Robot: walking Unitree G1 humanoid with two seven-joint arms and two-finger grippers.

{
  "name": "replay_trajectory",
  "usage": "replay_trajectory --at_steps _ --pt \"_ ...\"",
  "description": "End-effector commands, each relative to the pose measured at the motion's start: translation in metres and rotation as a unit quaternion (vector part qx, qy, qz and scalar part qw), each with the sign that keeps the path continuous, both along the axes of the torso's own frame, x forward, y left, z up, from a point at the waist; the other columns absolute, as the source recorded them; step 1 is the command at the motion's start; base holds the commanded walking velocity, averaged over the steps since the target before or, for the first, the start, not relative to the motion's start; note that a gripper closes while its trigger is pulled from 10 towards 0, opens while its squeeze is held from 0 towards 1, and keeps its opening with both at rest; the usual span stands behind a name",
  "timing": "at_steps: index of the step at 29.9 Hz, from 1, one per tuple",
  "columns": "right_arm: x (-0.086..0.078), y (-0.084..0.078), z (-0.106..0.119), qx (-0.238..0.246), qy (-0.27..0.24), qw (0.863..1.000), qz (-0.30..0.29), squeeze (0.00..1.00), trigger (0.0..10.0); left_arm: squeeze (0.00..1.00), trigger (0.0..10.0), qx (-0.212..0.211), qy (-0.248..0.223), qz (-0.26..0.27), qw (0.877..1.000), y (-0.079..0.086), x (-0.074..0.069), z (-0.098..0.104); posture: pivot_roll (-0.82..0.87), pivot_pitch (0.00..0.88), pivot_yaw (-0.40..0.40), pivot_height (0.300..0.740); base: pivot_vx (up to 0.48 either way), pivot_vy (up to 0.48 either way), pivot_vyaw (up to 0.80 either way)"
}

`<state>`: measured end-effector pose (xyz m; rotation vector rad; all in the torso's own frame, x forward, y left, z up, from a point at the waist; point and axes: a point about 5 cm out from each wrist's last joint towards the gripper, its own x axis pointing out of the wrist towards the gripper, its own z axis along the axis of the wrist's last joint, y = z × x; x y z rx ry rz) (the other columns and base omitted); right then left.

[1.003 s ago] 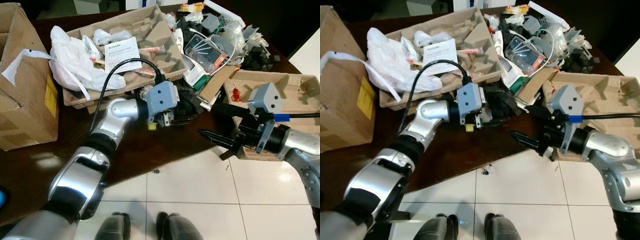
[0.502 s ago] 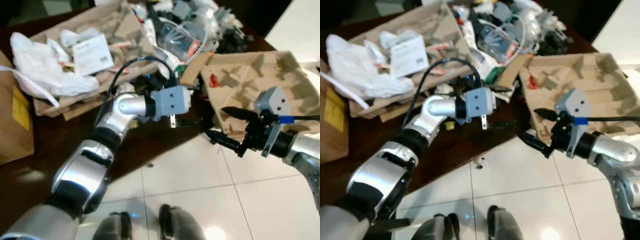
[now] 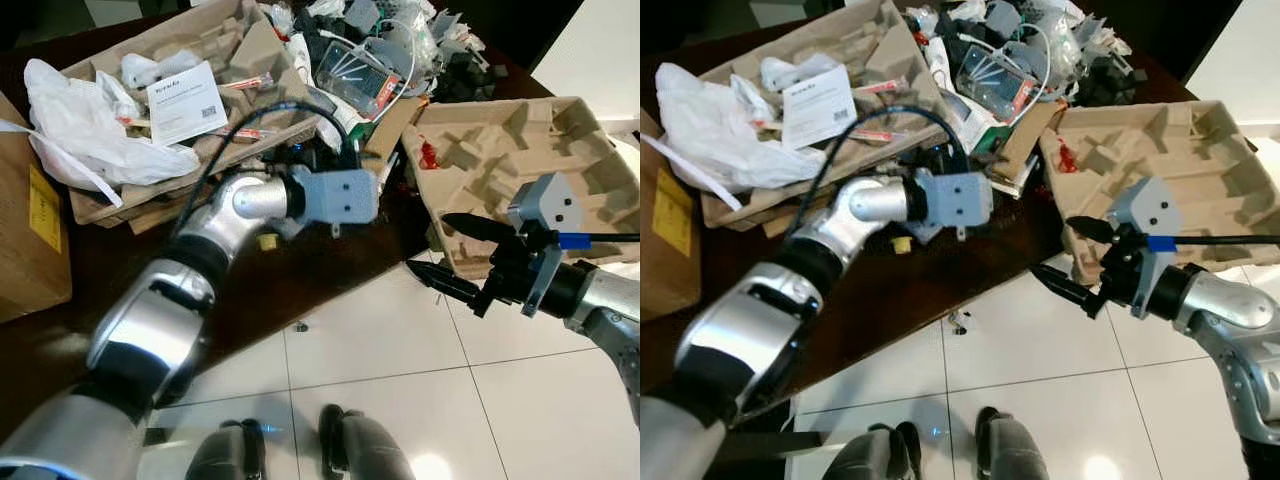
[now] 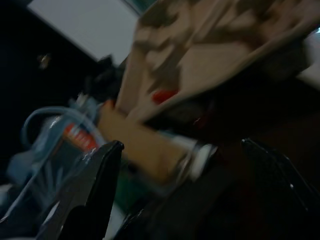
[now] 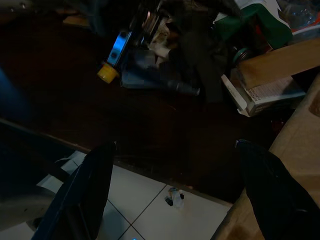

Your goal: Picking trash to rubbish bin

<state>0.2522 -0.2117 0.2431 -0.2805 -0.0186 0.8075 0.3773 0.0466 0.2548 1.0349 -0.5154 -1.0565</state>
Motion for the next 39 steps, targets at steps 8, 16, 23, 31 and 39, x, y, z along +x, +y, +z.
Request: replay_trajectory --at_steps 8,16,23,31,39 --pt "-0.011 0.007 0.0 -0.005 0.008 1.0 0.023 0.0 10.0 0.0 10.0 0.021 0.032 0.022 0.999 0.01 0.003 -0.023 -0.16 0.356 -0.011 0.74 0.0 0.0 0.0" --pt "-0.017 0.008 0.002 -0.004 0.012 0.999 0.037 0.0 10.0 0.0 0.0 0.025 0.024 0.033 0.999 0.008 0.003 -0.028 -0.18 0.366 -0.016 0.74 0.0 0.0 0.0" --pt "-0.017 0.008 0.004 -0.003 0.01 0.999 0.039 0.0 10.0 0.0 0.0 0.025 0.004 0.047 0.999 0.009 0.006 -0.025 -0.18 0.364 -0.017 0.74 0.0 0.0 0.0" --pt "-0.017 0.009 0.005 0.001 0.009 0.999 0.041 0.0 10.0 0.0 0.0 0.027 -0.006 0.053 0.998 0.011 0.007 -0.025 -0.17 0.361 -0.018 0.74 0.0 0.0 0.0" --pt "-0.014 0.013 0.005 0.018 0.005 0.998 0.056 0.0 10.0 0.0 0.0 -0.072 0.024 0.034 0.997 0.012 0.007 0.001 -0.15 0.332 -0.015 0.74 0.0 0.0 0.0"
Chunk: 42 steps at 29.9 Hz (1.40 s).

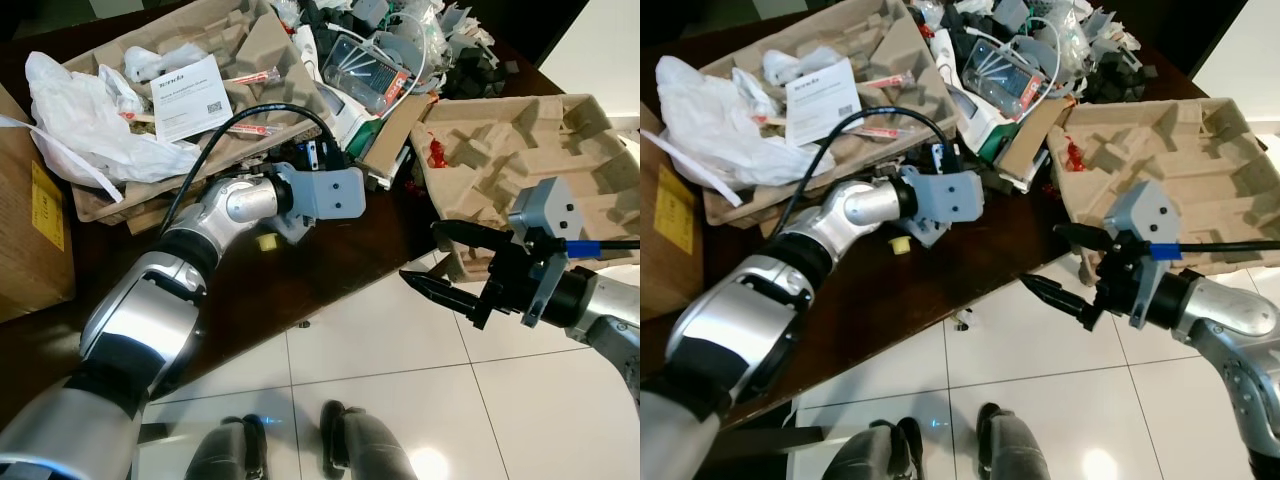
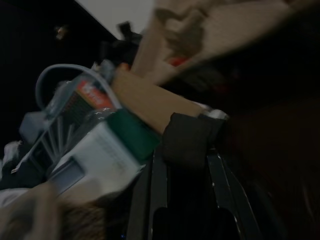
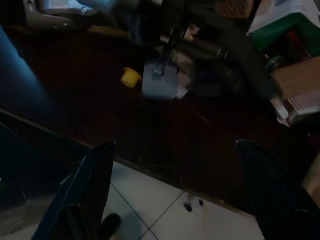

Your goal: Picking trash to rubbish bin

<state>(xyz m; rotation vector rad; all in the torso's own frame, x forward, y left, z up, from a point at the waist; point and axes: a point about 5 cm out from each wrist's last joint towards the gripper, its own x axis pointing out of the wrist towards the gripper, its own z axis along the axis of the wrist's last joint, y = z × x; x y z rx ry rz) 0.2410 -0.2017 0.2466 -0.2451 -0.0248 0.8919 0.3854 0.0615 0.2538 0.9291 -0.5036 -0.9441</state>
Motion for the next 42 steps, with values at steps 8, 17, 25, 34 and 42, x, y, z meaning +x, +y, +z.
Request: replay_trajectory --at_steps 8,17,25,34,42 --pt "0.005 0.011 0.005 0.046 -0.019 0.998 0.043 0.0 10.0 0.0 0.0 -0.204 0.033 -0.059 0.977 0.019 -0.001 0.067 -0.09 0.289 -0.011 0.74 0.0 0.0 0.0" --pt "0.021 0.022 0.005 0.075 -0.035 0.995 0.059 0.0 10.0 0.0 0.0 -0.306 0.061 -0.163 0.936 0.033 -0.021 0.098 -0.02 0.243 -0.012 0.74 0.0 0.0 0.0" --pt "0.029 0.027 0.004 0.083 -0.043 0.993 0.064 0.0 10.0 0.0 0.0 -0.369 0.126 -0.251 0.886 0.04 -0.043 0.103 0.02 0.204 -0.012 0.74 0.0 0.0 0.0" --pt "0.043 0.028 0.01 0.136 -0.072 0.987 0.051 0.0 10.0 0.0 0.0 -0.427 0.215 -0.293 0.828 0.044 -0.072 0.087 0.04 0.164 -0.003 0.74 0.0 0.0 0.0" --pt "0.053 0.026 0.005 0.18 -0.076 0.981 0.023 0.0 10.0 0.0 10.0 -0.481 0.238 -0.189 0.822 0.068 -0.085 0.055 0.07 0.14 0.006 0.74 0.0 0.0 0.0"
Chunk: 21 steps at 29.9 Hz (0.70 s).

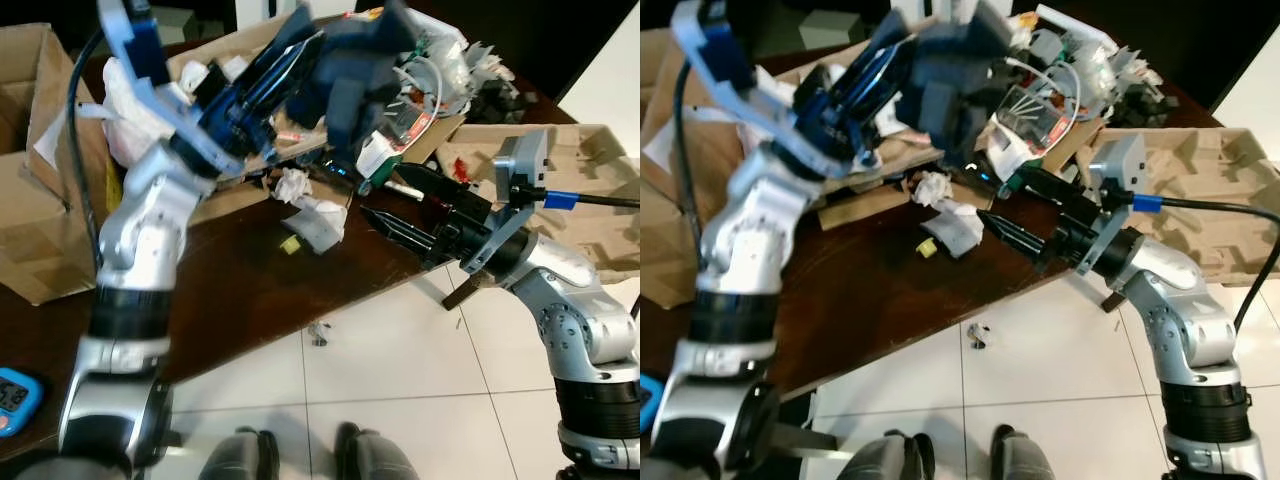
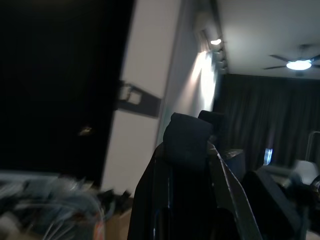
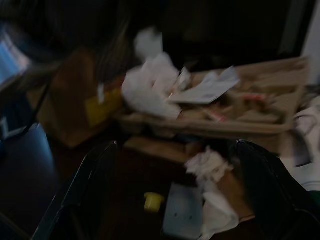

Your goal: Picking trash to rubbish bin

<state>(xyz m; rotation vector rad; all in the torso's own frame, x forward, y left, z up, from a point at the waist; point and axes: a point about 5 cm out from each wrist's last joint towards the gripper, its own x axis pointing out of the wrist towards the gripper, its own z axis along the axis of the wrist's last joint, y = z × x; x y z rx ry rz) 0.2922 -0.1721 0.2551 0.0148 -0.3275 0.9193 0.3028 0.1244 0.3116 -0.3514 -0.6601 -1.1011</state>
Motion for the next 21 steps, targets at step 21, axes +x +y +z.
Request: replay_trajectory --at_steps 21 --pt "0.011 0.015 -0.012 0.065 0.013 0.996 0.062 0.0 10.0 0.0 10.0 0.095 0.164 0.085 0.978 -0.012 -0.022 -0.081 0.13 0.09 -0.008 0.74 -0.048 0.0 0.0"
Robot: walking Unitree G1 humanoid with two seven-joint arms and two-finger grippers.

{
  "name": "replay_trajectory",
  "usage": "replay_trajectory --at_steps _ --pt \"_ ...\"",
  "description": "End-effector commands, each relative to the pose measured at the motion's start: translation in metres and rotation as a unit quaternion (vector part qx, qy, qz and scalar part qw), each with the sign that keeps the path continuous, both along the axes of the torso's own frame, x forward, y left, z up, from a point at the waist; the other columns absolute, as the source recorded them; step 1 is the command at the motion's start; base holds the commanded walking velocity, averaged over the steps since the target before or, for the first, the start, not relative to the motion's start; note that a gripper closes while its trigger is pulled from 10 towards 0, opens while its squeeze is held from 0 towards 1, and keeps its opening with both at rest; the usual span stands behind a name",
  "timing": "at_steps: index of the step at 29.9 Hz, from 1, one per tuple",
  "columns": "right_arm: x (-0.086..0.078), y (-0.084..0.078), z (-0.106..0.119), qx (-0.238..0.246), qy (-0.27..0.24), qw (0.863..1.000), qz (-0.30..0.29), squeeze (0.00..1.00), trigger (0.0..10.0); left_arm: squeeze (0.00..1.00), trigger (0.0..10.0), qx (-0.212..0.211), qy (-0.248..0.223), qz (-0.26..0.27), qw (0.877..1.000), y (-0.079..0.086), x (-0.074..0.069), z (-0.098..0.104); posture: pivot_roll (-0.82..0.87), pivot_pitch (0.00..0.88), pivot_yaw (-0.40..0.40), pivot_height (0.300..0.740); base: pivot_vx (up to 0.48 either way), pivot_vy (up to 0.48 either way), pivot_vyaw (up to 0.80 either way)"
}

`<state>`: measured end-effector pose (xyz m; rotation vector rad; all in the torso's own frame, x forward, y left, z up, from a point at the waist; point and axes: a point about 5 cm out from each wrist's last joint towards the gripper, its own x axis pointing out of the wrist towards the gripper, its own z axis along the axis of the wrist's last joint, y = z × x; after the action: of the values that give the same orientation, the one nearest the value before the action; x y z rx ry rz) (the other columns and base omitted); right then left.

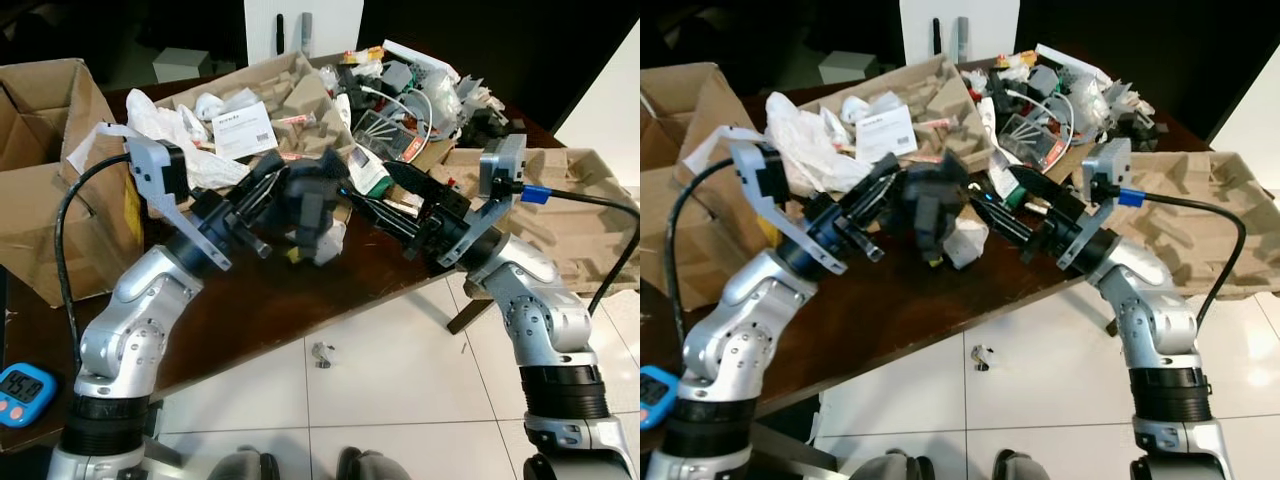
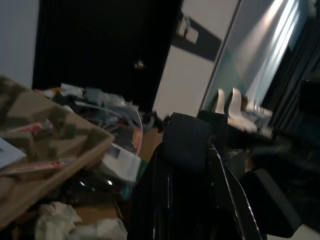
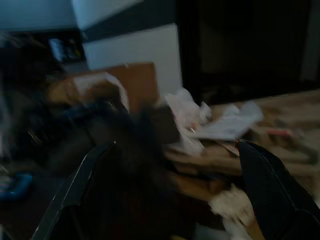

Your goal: Picking trash to rubbish bin

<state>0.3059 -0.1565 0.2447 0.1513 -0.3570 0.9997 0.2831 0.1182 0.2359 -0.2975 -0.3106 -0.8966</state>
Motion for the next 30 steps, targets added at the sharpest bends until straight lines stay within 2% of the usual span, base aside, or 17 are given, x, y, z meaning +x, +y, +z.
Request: replay_trajectory --at_steps 1,5,9,17,19,20,22,23,26,27,29,30 --pt "-0.003 0.002 -0.003 0.011 0.001 1.0 0.023 0.0 10.0 0.0 10.0 0.012 0.016 -0.009 1.0 -0.009 -0.003 -0.009 0.12 0.084 -0.004 0.74 -0.345 0.0 0.0" --pt "-0.007 0.007 -0.008 0.016 0.008 0.999 0.046 0.0 10.0 0.0 10.0 0.014 0.023 -0.018 0.999 -0.015 -0.004 -0.014 0.11 0.08 -0.001 0.74 -0.354 0.0 0.0" --pt "-0.014 0.019 -0.027 0.015 0.037 0.996 0.085 0.0 10.0 0.0 10.0 0.021 0.037 -0.031 0.999 -0.026 -0.004 -0.022 0.1 0.075 0.008 0.74 -0.356 0.0 0.0" --pt "-0.016 0.018 -0.045 -0.003 0.066 0.994 0.091 0.0 10.0 0.0 10.0 0.032 0.047 -0.03 0.998 -0.026 -0.004 -0.03 0.09 0.073 0.019 0.74 -0.361 0.0 0.0" --pt "-0.017 0.014 -0.062 -0.028 0.098 0.991 0.091 0.0 10.0 0.0 10.0 0.042 0.064 -0.028 0.997 -0.025 -0.003 -0.041 0.09 0.065 0.02 0.74 -0.364 0.0 0.0" --pt "-0.017 0.014 -0.062 -0.028 0.098 0.991 0.091 0.0 10.0 0.0 10.0 0.042 0.064 -0.028 0.997 -0.025 -0.003 -0.041 0.09 0.065 0.02 0.74 -0.36 0.0 0.0" --pt "-0.021 0.01 -0.078 -0.044 0.129 0.985 0.101 0.0 10.0 0.0 10.0 0.055 0.082 -0.024 0.995 -0.023 -0.003 -0.054 0.09 0.063 0.018 0.74 -0.364 0.0 0.0" --pt "-0.021 0.01 -0.078 -0.044 0.129 0.985 0.101 0.0 10.0 0.0 10.0 0.055 0.082 -0.024 0.995 -0.023 -0.003 -0.054 0.09 0.063 0.018 0.74 -0.364 0.0 0.0" --pt "-0.03 0.008 -0.097 -0.05 0.167 0.977 0.126 0.0 10.0 0.0 10.0 0.074 0.124 -0.023 0.989 -0.021 -0.006 -0.083 0.09 0.059 0.015 0.74 -0.361 0.0 0.0" --pt "-0.03 0.008 -0.097 -0.05 0.167 0.977 0.126 0.0 10.0 0.0 10.0 0.074 0.124 -0.023 0.989 -0.021 -0.006 -0.083 0.09 0.059 0.015 0.74 -0.36 0.0 0.0" --pt "-0.037 0.009 -0.124 -0.086 0.216 0.963 0.135 0.0 10.0 0.0 10.0 0.111 0.167 -0.018 0.98 -0.016 -0.01 -0.116 0.08 0.05 0.013 0.74 -0.362 0.0 0.0" --pt "-0.037 0.009 -0.124 -0.086 0.216 0.963 0.135 0.0 10.0 0.0 10.0 0.111 0.167 -0.018 0.98 -0.016 -0.01 -0.116 0.08 0.05 0.013 0.74 -0.36 0.0 0.0"
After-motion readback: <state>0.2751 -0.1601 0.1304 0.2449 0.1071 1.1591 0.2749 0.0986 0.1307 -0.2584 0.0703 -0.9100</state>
